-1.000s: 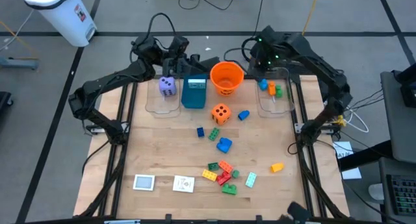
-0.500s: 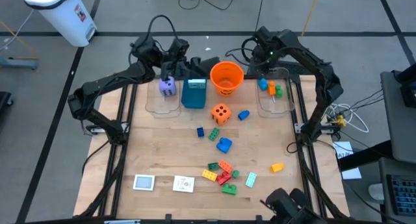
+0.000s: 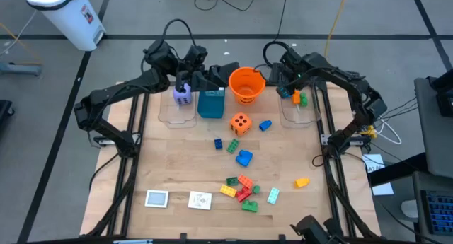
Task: Pick & Place Toys
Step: Put the yellow game piece into the right transparent bin
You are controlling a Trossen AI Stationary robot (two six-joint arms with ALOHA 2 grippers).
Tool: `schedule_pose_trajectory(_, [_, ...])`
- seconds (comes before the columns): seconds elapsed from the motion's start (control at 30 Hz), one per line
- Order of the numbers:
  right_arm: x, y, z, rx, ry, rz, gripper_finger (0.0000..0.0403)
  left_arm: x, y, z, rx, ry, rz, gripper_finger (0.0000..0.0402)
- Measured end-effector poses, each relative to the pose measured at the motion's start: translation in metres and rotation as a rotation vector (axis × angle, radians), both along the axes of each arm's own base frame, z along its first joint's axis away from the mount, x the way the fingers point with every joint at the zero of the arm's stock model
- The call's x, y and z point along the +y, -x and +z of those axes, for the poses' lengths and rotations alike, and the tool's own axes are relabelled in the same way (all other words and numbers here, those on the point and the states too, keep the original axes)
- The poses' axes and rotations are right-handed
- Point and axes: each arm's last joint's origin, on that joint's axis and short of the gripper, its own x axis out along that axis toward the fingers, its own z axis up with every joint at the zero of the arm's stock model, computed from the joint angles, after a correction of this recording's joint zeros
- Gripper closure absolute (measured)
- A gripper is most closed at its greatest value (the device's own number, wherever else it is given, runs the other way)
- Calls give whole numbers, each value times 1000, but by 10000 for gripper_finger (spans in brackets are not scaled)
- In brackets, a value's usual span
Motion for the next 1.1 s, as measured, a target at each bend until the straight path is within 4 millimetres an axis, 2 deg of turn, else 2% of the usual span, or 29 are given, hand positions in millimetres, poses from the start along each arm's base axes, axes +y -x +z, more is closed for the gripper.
schedule_pose_trajectory(0.33, [8, 5, -39, -40, -23, -82, 264, 1, -1, -2, 24, 25, 25, 192])
schedule_pose_trajectory(0.73, [3, 2, -54, -143, -2, -154, 264, -2, -4, -3, 28, 35, 37, 192])
schedule_pose_trajectory(1.1, [-5, -1, -78, -91, -64, -175, 264, -1, -4, -4, 34, 42, 44, 192])
